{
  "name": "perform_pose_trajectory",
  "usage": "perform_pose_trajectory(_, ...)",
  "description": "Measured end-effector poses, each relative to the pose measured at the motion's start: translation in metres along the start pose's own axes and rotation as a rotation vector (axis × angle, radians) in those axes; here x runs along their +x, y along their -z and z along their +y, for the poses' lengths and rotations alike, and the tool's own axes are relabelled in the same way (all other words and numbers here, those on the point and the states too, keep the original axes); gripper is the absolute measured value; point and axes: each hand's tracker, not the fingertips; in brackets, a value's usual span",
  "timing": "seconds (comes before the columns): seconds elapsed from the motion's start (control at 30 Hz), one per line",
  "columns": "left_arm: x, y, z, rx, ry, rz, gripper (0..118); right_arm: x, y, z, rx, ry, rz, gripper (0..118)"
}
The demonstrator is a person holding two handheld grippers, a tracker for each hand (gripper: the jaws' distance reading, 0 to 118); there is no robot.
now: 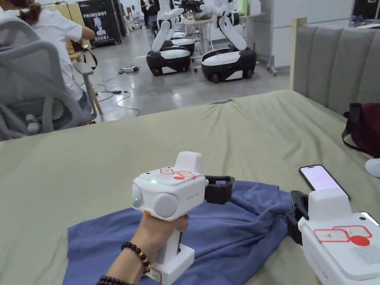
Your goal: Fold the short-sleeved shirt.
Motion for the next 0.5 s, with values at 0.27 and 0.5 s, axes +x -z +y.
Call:
perform_pose_trajectory(0.27, -0.109, -0.130, -0.041, 0.059, -0.121, 0.332, 0, -0.061, 0.024, 0.024, 0.029, -0.016, 0.129, 0)
perform_pose_trajectory(0.5, -0.190, -0.148, -0.051, -0.068, -0.205, 0.485, 0, -0.093, 0.031, 0.033, 0.037, -0.047, 0.181, 0)
